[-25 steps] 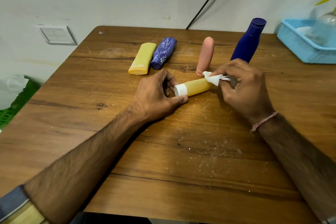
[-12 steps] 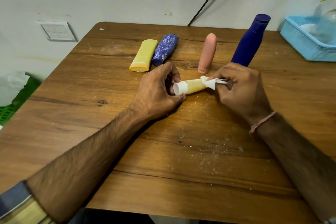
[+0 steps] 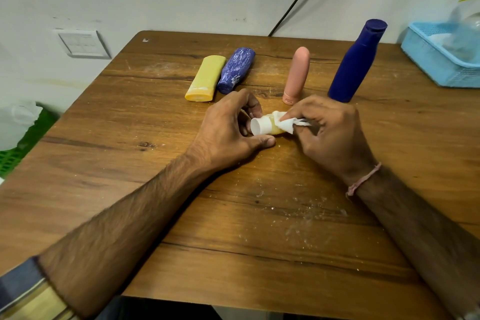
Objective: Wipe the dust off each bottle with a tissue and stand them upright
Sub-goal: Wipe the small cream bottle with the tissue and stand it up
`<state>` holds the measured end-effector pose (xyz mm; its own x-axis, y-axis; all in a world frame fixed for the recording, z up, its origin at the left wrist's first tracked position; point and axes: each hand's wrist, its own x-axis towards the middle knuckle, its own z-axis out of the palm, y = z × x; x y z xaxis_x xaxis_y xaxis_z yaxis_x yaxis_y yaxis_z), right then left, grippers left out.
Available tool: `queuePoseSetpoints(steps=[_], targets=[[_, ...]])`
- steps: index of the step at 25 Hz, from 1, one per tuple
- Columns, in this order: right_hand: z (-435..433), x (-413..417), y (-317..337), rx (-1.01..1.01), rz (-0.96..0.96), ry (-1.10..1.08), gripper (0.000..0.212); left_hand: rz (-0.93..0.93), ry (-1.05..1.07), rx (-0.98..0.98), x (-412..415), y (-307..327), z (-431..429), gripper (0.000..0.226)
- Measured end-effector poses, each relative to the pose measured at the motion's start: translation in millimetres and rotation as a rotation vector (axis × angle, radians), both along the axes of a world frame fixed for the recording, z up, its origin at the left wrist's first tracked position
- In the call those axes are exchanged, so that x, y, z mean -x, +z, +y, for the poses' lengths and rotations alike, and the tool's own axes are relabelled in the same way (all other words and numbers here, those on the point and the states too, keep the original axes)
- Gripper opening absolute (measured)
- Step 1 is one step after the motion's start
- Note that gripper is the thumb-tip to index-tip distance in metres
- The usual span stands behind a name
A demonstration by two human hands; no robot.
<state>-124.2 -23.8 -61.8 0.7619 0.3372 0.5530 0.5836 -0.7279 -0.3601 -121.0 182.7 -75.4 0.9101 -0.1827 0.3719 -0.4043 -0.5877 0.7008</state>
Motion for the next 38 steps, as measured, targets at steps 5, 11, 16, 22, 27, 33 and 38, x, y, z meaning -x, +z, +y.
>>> queuePoseSetpoints(steps=[5, 11, 16, 22, 27, 33, 38], targets=[[7, 2, 0, 0.073, 0.043, 0.045, 0.022, 0.059, 0.02, 0.063, 0, 0, 3, 0.043], [-16, -8, 1, 0.011, 0.197, -0.271, 0.025, 0.061, 0.024, -0.041, -1, 2, 2, 0.045], [-9, -7, 0, 0.014, 0.216, -0.224, 0.023, 0.116, 0.094, -0.051, -3, 0, 4, 0.051], [-13, -10, -3, -0.01, 0.224, -0.217, 0.025, 0.167, 0.121, -0.017, -2, -1, 8, 0.032], [-3, -3, 0, -0.035, 0.106, -0.18, 0.022, 0.146, 0.065, -0.038, 1, 1, 3, 0.034], [29, 9, -3, 0.09, -0.001, 0.157, 0.02, 0.087, 0.023, 0.013, 1, -1, 1, 0.03], [-16, -12, 2, -0.03, 0.065, -0.226, 0.027, 0.075, 0.043, -0.064, 1, 2, 2, 0.036]])
